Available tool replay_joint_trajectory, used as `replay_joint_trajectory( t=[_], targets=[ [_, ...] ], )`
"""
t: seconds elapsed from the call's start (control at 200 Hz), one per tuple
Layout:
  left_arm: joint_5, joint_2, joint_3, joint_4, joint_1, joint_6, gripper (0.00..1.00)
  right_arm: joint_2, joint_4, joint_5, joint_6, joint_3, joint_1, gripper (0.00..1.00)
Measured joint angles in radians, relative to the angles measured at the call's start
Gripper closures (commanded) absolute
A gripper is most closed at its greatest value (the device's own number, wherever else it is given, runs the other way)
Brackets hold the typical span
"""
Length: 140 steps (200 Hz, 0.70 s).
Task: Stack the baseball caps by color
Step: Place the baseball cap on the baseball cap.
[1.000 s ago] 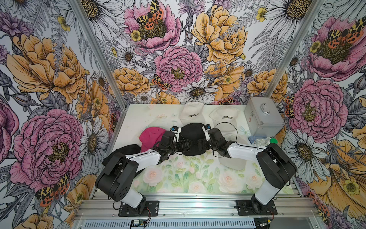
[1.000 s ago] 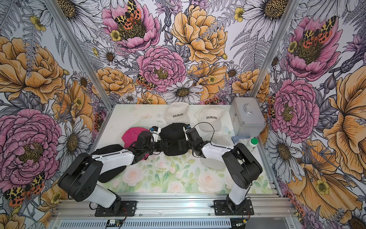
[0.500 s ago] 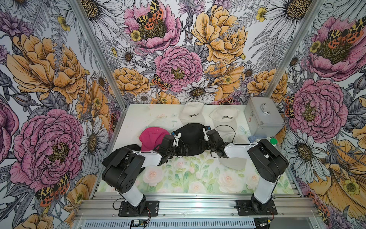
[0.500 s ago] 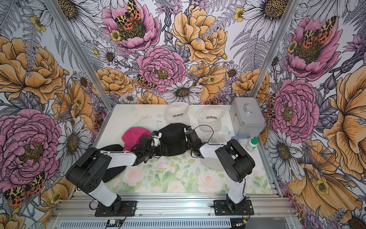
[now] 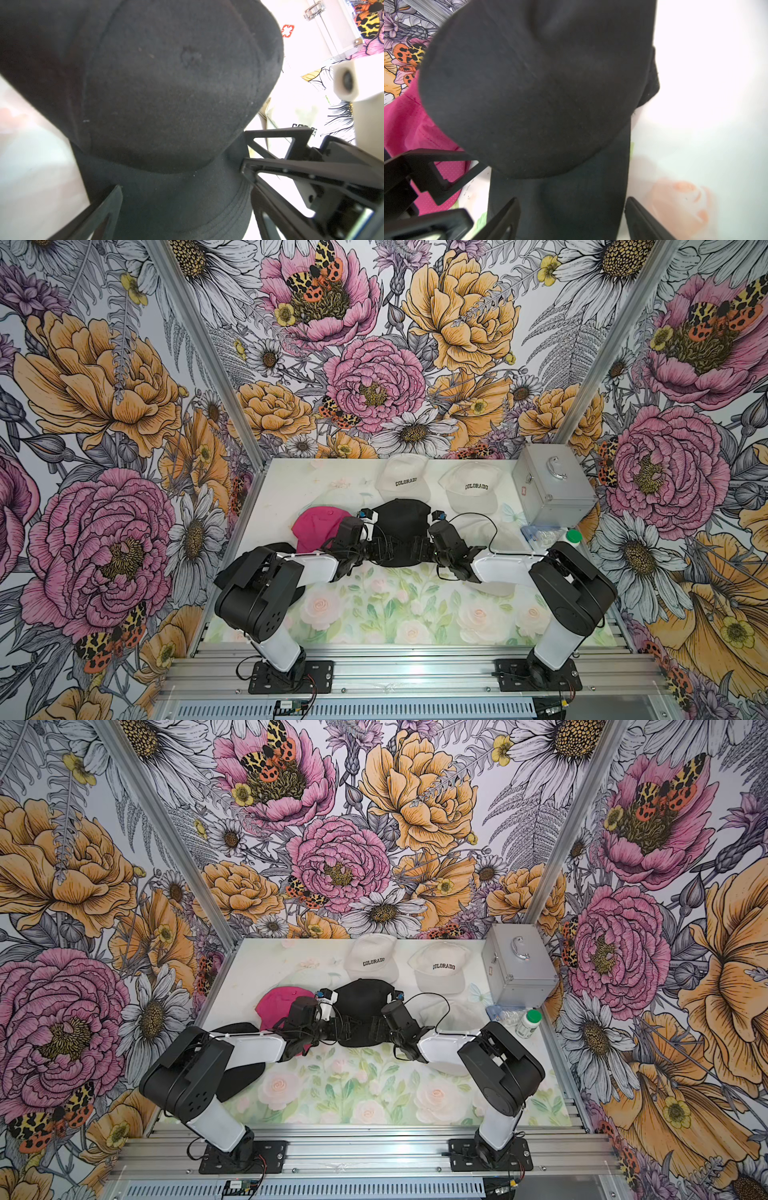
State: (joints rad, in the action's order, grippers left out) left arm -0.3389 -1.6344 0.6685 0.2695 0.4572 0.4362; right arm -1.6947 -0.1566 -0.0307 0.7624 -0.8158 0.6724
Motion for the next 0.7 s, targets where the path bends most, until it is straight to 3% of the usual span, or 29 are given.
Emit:
replay_joint_trajectory(
  t=[0.08, 0.175, 0.255, 0.32, 0.645, 0.7],
  targets=[
    [0.000, 0.047, -0.004, -0.034, -0.021, 0.012, 0.01, 0.056, 0.010, 0.000, -0.005, 0.006, -0.023, 0.20],
    [0.001, 0.094, -0.004, -0.054, -0.039, 0.018, 0.01, 0.102, 0.020, 0.000, -0.027, 0.018, -0.072, 0.28],
    [0.001, 0.101, -0.004, -0.061, -0.041, 0.017, 0.01, 0.107, 0.042, 0.000, -0.036, 0.021, -0.121, 0.49],
    [0.001, 0.092, -0.004, -0.071, -0.034, 0.015, 0.01, 0.098, 0.064, -0.002, -0.050, 0.021, -0.153, 0.59],
    [0.013, -0.009, -0.002, -0.090, -0.027, -0.025, 0.01, -0.110, 0.143, 0.009, -0.139, -0.101, -0.169, 1.00],
    [0.013, -0.013, 0.006, -0.093, -0.027, -0.027, 0.01, -0.150, 0.147, 0.009, -0.145, -0.135, -0.167, 1.00]
  ],
)
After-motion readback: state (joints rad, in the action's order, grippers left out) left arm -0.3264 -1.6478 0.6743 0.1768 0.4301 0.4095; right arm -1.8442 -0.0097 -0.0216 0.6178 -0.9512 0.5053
